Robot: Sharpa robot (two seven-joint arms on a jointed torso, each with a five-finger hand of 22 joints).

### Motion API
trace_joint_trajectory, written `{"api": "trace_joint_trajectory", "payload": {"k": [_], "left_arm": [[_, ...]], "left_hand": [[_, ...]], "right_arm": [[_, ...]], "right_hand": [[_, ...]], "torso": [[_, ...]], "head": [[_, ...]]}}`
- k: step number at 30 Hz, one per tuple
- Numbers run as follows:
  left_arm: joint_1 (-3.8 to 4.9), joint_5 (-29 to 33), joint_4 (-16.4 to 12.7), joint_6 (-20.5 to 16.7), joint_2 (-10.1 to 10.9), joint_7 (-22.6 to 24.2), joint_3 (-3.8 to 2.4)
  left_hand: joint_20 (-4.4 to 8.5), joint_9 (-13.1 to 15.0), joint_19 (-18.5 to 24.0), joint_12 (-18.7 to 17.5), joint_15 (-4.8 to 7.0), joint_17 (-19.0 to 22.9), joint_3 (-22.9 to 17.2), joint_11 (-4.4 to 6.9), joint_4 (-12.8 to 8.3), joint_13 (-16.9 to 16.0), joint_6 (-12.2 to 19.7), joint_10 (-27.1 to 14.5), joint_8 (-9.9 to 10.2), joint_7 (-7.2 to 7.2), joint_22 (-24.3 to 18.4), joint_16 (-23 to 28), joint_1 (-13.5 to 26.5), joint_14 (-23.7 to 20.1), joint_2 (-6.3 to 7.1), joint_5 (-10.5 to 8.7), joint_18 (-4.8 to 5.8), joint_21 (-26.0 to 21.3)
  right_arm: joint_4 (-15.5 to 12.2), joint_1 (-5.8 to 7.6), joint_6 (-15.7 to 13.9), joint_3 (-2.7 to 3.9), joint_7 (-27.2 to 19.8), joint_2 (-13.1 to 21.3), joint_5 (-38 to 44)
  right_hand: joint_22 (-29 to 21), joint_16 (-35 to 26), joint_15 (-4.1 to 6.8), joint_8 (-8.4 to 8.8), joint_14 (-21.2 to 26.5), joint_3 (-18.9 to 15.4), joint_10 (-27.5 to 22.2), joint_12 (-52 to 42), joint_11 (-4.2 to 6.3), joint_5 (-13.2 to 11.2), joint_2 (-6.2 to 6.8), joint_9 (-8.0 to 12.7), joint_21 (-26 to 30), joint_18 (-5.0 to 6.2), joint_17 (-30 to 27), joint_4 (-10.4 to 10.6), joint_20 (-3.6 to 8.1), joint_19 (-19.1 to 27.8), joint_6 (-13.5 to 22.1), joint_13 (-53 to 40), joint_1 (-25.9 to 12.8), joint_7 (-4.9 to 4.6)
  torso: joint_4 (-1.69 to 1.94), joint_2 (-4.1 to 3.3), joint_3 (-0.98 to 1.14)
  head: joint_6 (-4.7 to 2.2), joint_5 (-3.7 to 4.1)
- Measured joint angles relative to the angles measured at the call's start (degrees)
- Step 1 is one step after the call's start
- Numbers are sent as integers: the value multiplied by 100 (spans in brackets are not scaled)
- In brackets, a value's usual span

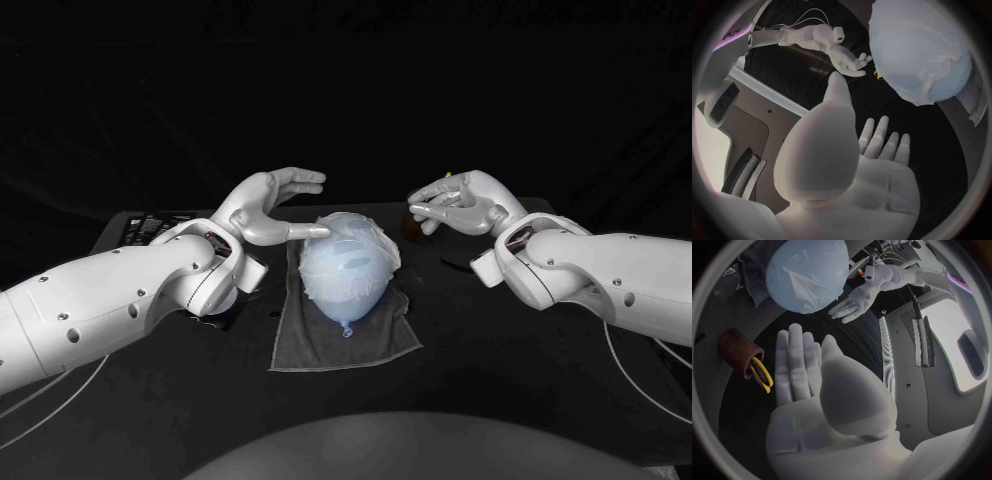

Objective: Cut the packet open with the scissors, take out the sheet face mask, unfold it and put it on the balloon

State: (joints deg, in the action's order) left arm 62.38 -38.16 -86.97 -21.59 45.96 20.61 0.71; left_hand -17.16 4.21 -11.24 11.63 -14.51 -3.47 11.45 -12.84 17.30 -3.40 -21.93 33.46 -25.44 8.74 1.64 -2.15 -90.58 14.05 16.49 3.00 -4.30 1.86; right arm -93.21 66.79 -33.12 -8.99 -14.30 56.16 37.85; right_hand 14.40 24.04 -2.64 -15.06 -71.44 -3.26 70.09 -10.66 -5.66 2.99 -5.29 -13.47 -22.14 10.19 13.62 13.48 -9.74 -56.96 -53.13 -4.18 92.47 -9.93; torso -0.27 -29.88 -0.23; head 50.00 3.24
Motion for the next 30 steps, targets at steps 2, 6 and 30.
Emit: {"api": "trace_joint_trajectory", "payload": {"k": [2, 6, 30], "left_arm": [[83, -251, 20, 12, -64, -68, 0], [185, -778, 90, 63, -234, -328, -2], [346, -2699, 539, 385, -1027, -1915, 48]], "left_hand": [[3, -34, 75, -84, 15, 27, 92, 1, 2, 10, 132, -149, 150, -10, -6, 7, 67, -107, 67, 0, 82, -20], [-2, -113, 183, -233, 35, 73, 144, -111, -7, 21, 480, -422, 511, -41, -13, 38, 294, -304, 140, 0, 82, -20], [27, -120, 315, -265, 59, 72, 151, -161, 1, 8, 558, -570, 669, -44, -22, 38, 857, -316, 146, 0, 82, -19]], "right_arm": [[34, -2, -16, -1, 89, -28, 49], [111, -3, -22, -1, 308, -112, 163], [319, 57, 732, 1, 1538, -537, 430]], "right_hand": [[90, 193, 127, 0, -371, 78, 281, -60, 96, 0, 6, 18, -195, 0, 111, -26, 143, -287, -72, -39, 109, 72], [429, 1095, 341, 10, -1086, 237, 977, -467, 247, 0, 60, 46, -784, -10, 605, -111, 446, -872, -332, -402, 149, 271], [3280, 6412, 430, 467, -1201, 1222, 1295, -5189, 299, 0, 589, 125, -3633, -113, 6146, -320, 564, -1194, -565, -4519, -1133, 341]], "torso": [[0, 0, 4], [1, -1, 7], [5, -4, -3]], "head": [[0, 10], [-7, 42], [-4, 126]]}}
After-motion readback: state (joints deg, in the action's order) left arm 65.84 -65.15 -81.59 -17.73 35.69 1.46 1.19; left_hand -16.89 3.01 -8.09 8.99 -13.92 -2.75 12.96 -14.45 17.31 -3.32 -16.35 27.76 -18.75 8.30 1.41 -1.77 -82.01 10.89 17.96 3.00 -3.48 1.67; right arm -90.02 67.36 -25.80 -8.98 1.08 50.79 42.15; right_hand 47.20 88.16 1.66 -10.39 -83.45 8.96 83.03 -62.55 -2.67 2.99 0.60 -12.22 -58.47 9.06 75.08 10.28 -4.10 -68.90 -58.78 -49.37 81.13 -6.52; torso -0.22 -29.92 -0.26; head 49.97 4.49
